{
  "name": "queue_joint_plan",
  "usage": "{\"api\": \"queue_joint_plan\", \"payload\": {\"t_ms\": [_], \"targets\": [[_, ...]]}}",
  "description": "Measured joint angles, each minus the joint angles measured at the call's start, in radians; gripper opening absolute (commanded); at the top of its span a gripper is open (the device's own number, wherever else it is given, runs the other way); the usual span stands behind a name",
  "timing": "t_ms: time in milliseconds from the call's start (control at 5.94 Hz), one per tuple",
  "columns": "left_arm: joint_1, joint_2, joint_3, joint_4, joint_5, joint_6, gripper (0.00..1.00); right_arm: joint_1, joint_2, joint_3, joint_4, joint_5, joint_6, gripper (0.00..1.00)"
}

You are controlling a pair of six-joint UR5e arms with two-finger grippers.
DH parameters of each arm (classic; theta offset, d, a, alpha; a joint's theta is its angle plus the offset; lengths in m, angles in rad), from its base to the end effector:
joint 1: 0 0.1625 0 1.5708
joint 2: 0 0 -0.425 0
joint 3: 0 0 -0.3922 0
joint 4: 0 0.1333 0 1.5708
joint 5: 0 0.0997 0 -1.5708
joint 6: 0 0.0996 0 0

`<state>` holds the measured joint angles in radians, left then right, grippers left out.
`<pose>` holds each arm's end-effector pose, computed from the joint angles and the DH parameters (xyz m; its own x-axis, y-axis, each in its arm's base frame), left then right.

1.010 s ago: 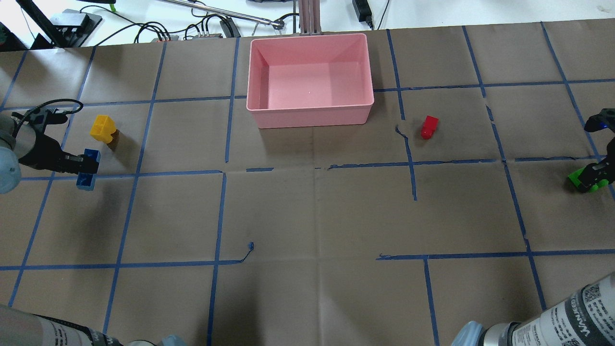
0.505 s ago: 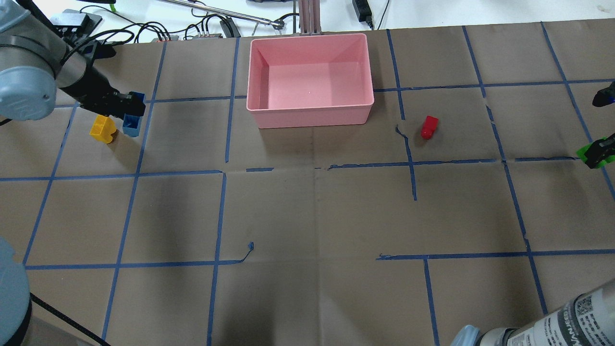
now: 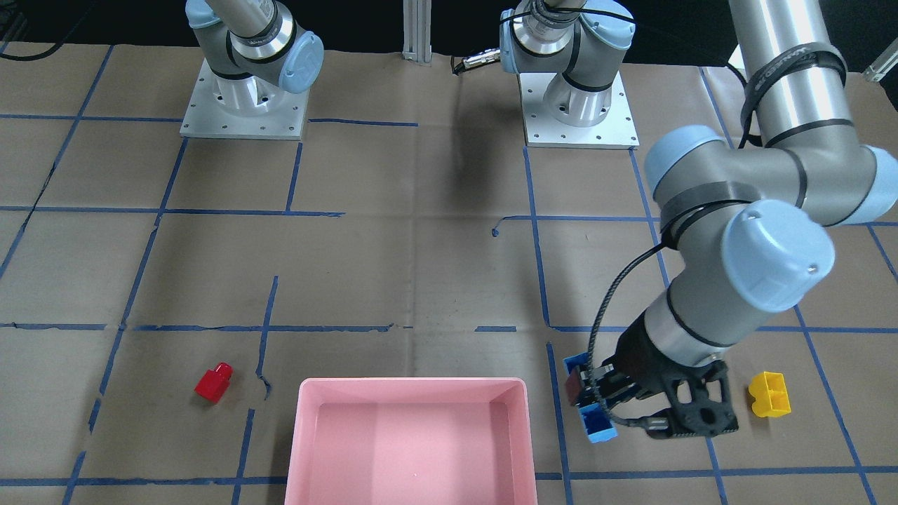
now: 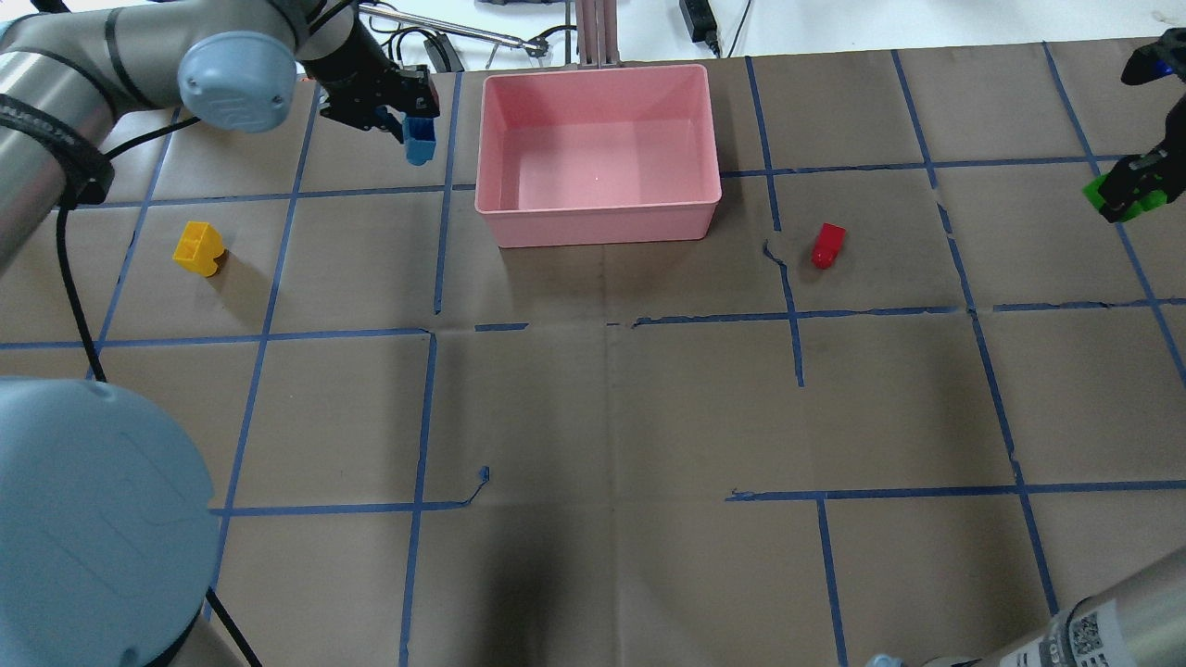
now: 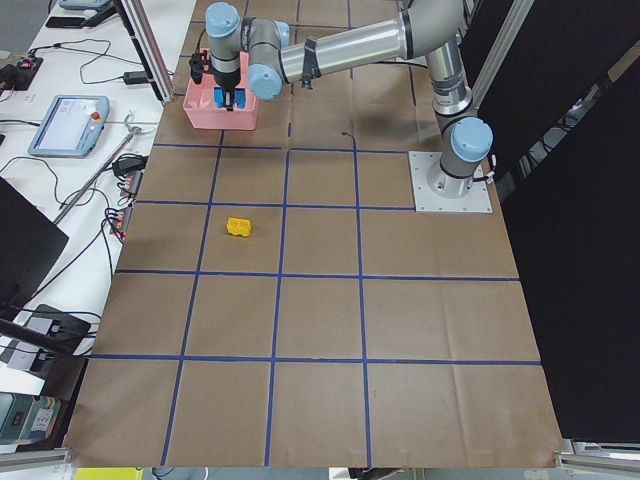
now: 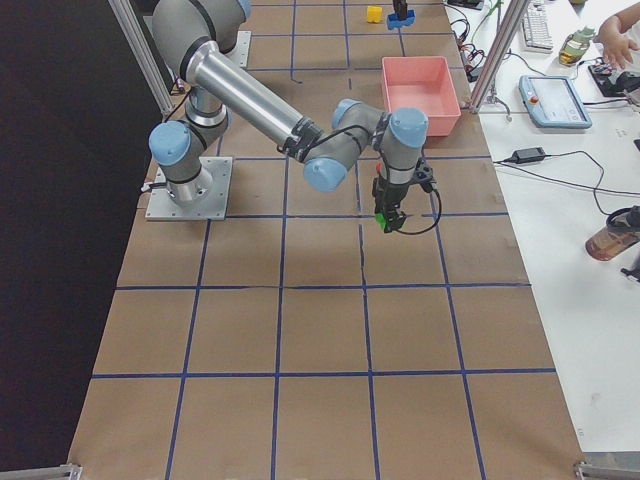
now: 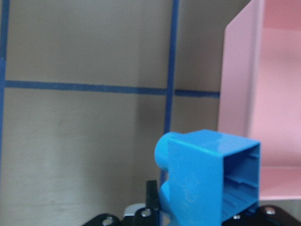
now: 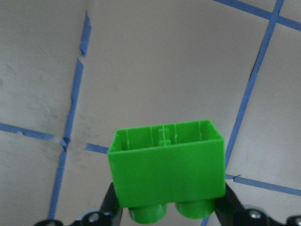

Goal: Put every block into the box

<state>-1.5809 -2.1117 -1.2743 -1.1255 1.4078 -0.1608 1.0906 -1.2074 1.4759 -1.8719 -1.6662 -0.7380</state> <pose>-0.1567 -0.7151 0.3555 -0.9752 -0.1151 0.1889 -0.1482 0.9740 -0.1715 -0.1822 -0.6178 0.3599 -0.9627 -0.2542 0.0924 -0.2515 0.9670 0.0399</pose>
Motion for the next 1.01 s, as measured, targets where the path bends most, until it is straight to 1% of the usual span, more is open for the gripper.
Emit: {"api": "queue_joint_plan", "payload": {"t_ms": [168,337,505,673,1010], "targets": [[-0.054,-0.053,0.039,0.07,-0.012,-0.083,0.0,0.082,0.002,-0.084,0.102,0.016,0.129,0.26],[-0.085,-0.086,0.048,0.114,-0.018,-0.112,0.85,0.164,0.003,-0.135,0.167,0.033,0.269,0.26],[-0.108,-0.101,0.043,0.13,-0.016,-0.12,1.0,0.236,0.003,-0.157,0.195,0.05,0.4,0.26],[-0.118,-0.105,0.034,0.137,-0.012,-0.119,1.0,0.286,0.003,-0.164,0.205,0.074,0.496,0.26],[-0.101,-0.088,0.026,0.136,0.006,-0.07,0.99,0.34,0.006,-0.169,0.207,0.109,0.604,0.26]]}}
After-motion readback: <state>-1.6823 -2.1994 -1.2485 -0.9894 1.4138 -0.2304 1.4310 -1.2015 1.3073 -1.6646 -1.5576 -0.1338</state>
